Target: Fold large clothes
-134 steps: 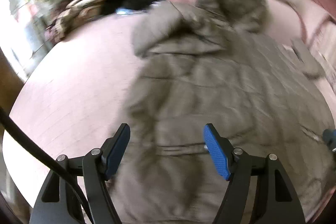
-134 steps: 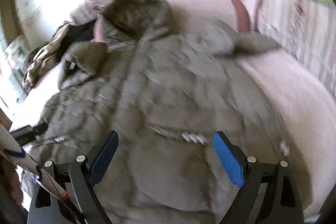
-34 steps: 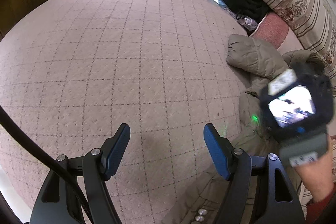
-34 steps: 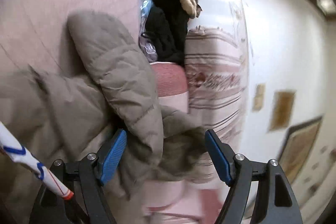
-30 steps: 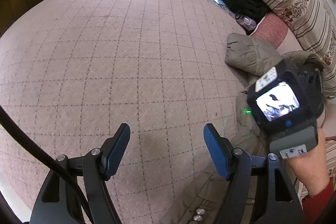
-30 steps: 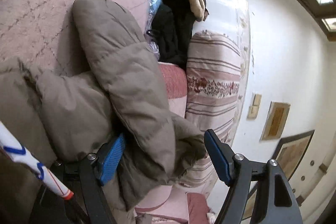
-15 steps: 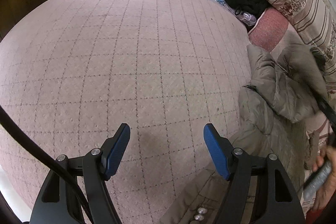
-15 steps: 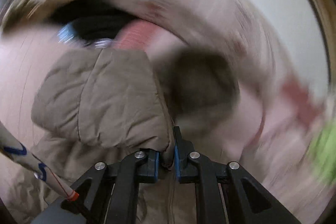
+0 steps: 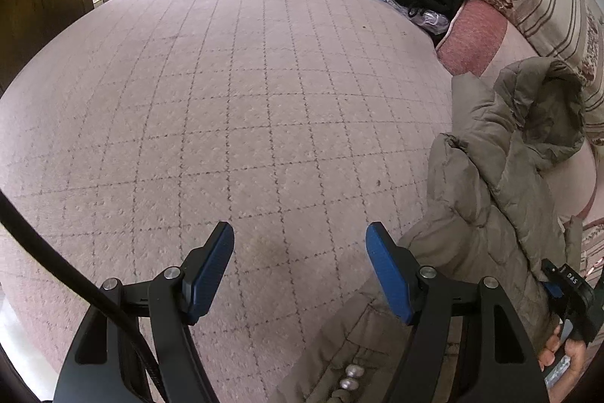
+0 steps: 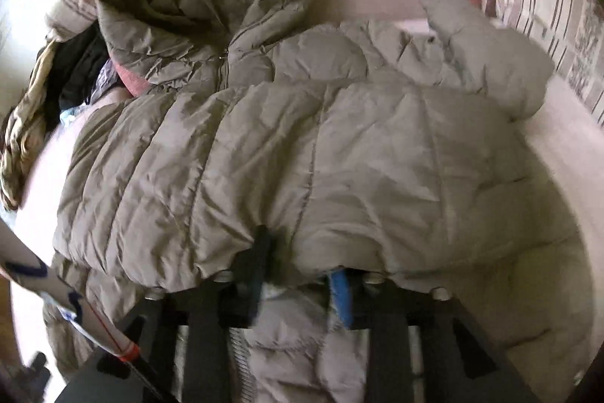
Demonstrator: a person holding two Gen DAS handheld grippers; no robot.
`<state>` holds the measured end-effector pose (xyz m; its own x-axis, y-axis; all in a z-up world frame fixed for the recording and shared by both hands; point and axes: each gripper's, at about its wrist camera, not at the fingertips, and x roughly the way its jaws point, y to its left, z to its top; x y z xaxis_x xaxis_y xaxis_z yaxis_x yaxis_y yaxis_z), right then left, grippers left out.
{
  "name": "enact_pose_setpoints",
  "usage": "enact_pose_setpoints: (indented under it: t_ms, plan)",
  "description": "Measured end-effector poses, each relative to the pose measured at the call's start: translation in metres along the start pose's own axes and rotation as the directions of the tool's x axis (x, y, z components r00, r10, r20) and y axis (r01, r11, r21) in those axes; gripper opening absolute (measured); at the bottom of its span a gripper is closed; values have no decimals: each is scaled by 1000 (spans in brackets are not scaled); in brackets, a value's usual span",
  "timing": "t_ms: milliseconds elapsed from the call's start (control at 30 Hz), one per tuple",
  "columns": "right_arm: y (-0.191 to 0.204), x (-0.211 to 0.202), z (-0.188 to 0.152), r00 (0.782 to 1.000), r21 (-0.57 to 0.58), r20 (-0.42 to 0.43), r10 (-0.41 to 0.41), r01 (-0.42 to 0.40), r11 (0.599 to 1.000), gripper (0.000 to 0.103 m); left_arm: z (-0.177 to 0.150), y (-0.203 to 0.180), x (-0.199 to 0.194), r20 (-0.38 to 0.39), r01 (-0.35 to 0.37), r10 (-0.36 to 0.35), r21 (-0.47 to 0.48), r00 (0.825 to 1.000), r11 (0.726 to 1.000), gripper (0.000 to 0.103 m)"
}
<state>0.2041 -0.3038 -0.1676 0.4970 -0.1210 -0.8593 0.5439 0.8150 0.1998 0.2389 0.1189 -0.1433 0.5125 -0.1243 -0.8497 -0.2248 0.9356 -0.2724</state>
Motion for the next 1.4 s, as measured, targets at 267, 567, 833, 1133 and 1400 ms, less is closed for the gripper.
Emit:
enact_pose_setpoints:
  t_ms: [267, 567, 833, 1133, 1400]
  plan:
    - [-36, -4, 1, 999, 136, -5, 52, -51, 989, 60, -9, -10, -8, 16, -8, 8, 45, 1000, 999, 71]
    - [-25, 54, 57, 998, 80, -39, 51, -48, 996, 22, -18, -41, -4, 29, -26, 22, 147, 999, 989, 71]
    - [-33, 26, 43, 997, -8, -11, 80, -80, 997, 49, -37, -73, -17, 75, -15, -5, 256, 997, 967, 71]
    - [-196, -66, 32, 991, 178, 124, 52, -74, 981, 65, -72, -113, -11, 85, -46, 13, 398, 996, 916, 72]
    - [-347, -14, 56, 995, 549, 98, 35, -83, 831, 65, -78, -126, 11, 95, -98, 63, 432, 993, 896, 77]
